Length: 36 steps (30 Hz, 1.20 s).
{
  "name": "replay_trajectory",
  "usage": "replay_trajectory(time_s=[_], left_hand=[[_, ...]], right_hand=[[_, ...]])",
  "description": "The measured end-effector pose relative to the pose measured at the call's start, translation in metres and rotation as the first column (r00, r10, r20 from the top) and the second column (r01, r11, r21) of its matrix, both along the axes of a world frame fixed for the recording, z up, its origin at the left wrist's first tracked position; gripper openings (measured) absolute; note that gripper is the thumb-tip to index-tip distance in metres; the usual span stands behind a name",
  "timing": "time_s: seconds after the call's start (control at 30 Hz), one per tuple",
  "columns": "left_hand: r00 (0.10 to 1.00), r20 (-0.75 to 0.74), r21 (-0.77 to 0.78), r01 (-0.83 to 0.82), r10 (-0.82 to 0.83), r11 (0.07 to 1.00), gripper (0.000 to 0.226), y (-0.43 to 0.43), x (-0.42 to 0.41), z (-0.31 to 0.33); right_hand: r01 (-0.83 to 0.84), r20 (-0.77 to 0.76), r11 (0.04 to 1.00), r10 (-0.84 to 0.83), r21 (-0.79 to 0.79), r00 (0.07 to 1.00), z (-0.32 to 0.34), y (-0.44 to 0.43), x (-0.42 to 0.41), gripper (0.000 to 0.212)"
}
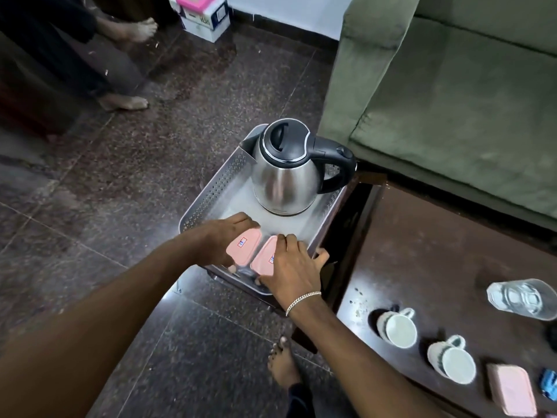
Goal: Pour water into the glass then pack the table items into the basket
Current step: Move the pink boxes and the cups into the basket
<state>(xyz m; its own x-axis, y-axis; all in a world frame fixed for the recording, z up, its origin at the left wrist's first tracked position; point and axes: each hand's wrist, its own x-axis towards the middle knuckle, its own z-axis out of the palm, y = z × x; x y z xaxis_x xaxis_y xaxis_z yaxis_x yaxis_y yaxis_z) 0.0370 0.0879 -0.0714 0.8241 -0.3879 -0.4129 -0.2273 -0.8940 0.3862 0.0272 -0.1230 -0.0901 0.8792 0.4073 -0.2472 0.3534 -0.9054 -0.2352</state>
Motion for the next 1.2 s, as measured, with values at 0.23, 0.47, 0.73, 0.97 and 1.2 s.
replay_trajectory(time_s=[0.23,0.47,0.73,0.97,1.2], left_hand=[[0.998,-0.064,-0.071,0.0,-0.005,0.997,0.081,-0.005,0.01,-0.01],[0.99,0.039,0.063,-0.141,0.138,0.988,0.11,-0.01,0.004,0.008],[0.908,0.338,-0.192,-0.19,0.246,0.963,0.076,-0.124,0.001,0.044],[0.983,0.134,-0.179,-0.098,0.123,0.979,0.082,-0.272,-0.01,0.004],[0.999,0.03,0.011,0.018,-0.019,1.0,0.088,-0.368,-0.043,-0.051]], right_hand=[[-0.008,-0.055,0.999,0.01,0.041,0.998,-0.002,-0.003,0.002,0.1],[-0.07,0.029,0.988,0.067,0.135,0.997,0.017,-0.026,0.009,0.106],[0.005,0.105,0.984,-0.024,0.18,0.994,0.044,-0.152,0.011,0.084],[0.134,-0.016,0.987,-0.133,0.092,0.991,0.014,-0.307,-0.014,0.08],[0.237,-0.108,0.964,-0.25,-0.122,0.962,-0.031,-0.404,-0.061,0.078]])
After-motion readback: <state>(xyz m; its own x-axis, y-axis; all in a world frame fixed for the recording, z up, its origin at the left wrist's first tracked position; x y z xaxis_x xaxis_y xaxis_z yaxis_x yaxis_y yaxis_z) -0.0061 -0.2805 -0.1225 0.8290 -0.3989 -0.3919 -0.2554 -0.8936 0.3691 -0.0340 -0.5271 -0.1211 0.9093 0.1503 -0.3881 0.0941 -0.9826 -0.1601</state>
